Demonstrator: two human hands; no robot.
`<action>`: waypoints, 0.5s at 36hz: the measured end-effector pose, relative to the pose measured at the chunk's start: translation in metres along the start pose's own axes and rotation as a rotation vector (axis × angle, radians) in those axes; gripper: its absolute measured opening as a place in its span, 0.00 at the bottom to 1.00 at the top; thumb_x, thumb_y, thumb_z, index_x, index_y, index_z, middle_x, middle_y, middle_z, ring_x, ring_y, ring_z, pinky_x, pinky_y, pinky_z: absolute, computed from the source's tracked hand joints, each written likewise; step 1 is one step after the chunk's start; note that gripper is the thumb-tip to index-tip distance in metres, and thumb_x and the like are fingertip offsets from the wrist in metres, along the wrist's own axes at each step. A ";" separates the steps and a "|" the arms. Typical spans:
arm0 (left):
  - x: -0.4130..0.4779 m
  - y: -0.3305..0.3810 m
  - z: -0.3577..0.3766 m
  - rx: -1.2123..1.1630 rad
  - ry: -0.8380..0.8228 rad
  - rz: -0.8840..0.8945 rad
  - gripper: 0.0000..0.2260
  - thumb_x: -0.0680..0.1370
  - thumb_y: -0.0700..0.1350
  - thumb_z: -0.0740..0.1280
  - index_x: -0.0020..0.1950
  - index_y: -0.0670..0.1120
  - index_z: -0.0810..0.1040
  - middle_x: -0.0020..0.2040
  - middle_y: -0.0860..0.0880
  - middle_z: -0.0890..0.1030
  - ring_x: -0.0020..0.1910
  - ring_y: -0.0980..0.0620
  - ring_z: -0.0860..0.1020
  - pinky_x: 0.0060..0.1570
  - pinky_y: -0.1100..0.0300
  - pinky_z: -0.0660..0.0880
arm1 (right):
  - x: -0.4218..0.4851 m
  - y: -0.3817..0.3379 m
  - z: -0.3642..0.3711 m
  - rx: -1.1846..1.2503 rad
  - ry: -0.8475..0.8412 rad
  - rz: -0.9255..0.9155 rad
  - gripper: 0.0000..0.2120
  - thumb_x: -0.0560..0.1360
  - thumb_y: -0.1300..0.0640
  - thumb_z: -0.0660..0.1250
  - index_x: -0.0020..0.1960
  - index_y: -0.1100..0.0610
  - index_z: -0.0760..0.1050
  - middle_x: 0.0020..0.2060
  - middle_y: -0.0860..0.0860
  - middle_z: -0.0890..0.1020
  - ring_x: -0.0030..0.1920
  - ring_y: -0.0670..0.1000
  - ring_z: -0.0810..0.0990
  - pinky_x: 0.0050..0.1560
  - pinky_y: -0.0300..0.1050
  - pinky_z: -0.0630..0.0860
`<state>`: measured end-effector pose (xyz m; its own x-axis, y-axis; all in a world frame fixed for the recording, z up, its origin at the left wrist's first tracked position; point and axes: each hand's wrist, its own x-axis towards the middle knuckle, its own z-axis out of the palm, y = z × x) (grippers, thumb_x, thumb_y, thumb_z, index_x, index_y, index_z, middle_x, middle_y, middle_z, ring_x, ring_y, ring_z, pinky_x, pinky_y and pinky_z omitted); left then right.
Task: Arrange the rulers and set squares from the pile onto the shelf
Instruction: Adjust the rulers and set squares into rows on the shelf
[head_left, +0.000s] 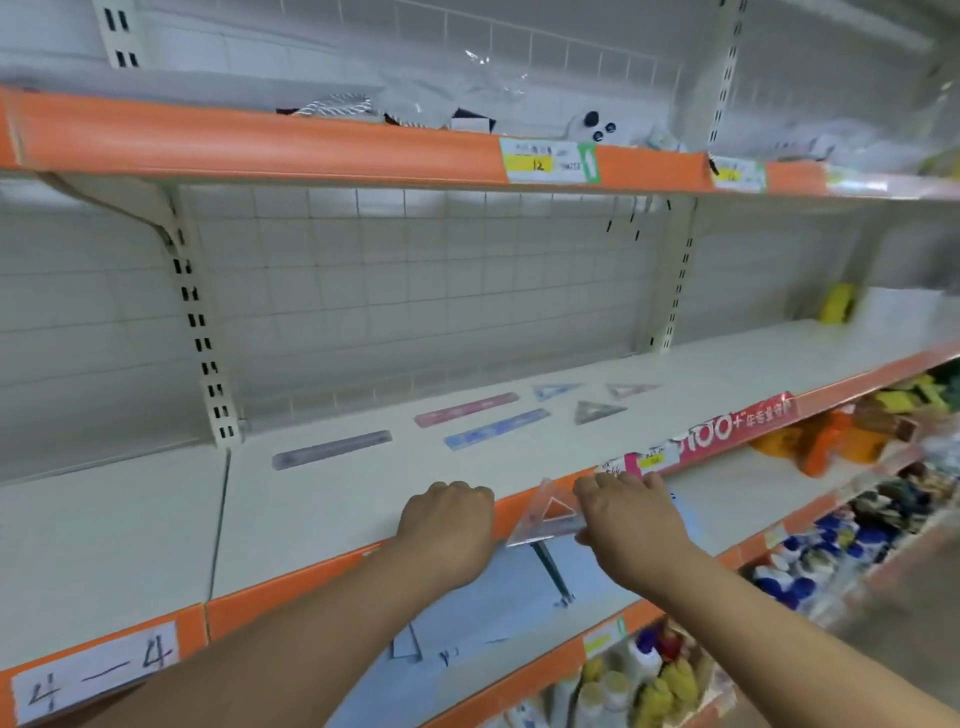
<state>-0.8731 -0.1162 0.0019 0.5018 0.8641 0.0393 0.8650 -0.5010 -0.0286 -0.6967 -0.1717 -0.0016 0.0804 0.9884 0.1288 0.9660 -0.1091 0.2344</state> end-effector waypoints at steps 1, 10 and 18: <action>0.007 0.006 0.001 -0.005 0.005 0.013 0.09 0.78 0.40 0.58 0.57 0.43 0.73 0.57 0.44 0.76 0.56 0.43 0.73 0.45 0.57 0.66 | 0.001 0.009 0.003 -0.003 -0.011 0.012 0.19 0.79 0.50 0.61 0.66 0.55 0.64 0.62 0.53 0.74 0.64 0.56 0.71 0.65 0.53 0.62; 0.090 0.049 0.005 -0.042 0.037 0.102 0.08 0.79 0.40 0.58 0.56 0.43 0.73 0.55 0.44 0.76 0.56 0.44 0.74 0.44 0.57 0.65 | 0.033 0.082 0.024 -0.050 -0.004 0.108 0.20 0.78 0.50 0.61 0.67 0.54 0.64 0.63 0.52 0.74 0.63 0.56 0.71 0.61 0.50 0.64; 0.175 0.080 0.006 -0.066 0.117 0.186 0.09 0.80 0.40 0.55 0.56 0.43 0.74 0.54 0.44 0.77 0.55 0.44 0.75 0.41 0.56 0.66 | 0.077 0.146 0.026 -0.124 -0.016 0.188 0.18 0.77 0.52 0.63 0.64 0.55 0.66 0.59 0.53 0.76 0.61 0.57 0.72 0.63 0.54 0.64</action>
<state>-0.7158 -0.0052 0.0009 0.6462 0.7472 0.1550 0.7543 -0.6563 0.0187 -0.5430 -0.1091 0.0172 0.2605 0.9510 0.1667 0.8962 -0.3024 0.3246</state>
